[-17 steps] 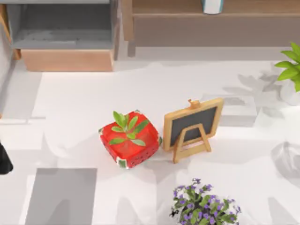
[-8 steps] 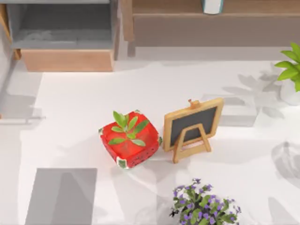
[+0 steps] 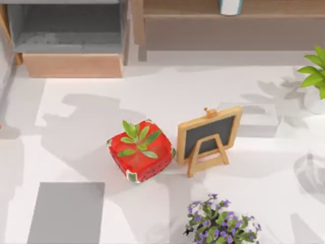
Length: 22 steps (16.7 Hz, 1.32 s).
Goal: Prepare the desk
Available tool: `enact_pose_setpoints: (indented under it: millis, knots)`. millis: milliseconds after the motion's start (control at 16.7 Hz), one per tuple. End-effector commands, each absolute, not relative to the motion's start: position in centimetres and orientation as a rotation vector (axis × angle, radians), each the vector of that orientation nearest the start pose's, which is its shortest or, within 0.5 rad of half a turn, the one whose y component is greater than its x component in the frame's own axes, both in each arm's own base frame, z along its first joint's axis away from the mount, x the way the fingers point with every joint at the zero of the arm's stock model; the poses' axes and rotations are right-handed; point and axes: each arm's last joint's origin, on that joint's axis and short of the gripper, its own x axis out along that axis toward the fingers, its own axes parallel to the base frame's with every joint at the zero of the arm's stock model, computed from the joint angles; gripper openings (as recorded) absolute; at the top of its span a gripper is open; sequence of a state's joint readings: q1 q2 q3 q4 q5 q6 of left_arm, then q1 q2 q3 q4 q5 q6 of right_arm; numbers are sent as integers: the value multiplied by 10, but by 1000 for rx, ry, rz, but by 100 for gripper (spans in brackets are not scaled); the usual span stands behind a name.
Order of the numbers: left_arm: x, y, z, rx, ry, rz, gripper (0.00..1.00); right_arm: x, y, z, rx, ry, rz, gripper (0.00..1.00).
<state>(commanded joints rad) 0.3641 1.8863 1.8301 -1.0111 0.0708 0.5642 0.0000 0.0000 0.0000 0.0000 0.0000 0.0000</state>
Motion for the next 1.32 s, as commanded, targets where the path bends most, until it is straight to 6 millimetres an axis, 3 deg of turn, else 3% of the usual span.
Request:
enact_pose_setpoints:
  millis: [240, 420, 540, 780, 1320]
  knots:
    - [442, 175, 240, 241, 1302, -155, 100, 106, -1, 160, 0, 0, 0, 100]
    - [469, 181, 193, 233, 1409, -232, 100, 106, -1, 160, 0, 0, 0, 100]
    - [478, 181, 174, 241, 1445, -266, 100, 106, -1, 160, 0, 0, 0, 100]
    - [486, 178, 164, 265, 1451, -287, 100, 106, -1, 160, 0, 0, 0, 100]
    - [485, 182, 157, 263, 1454, -287, 100, 106, -1, 160, 0, 0, 0, 100]
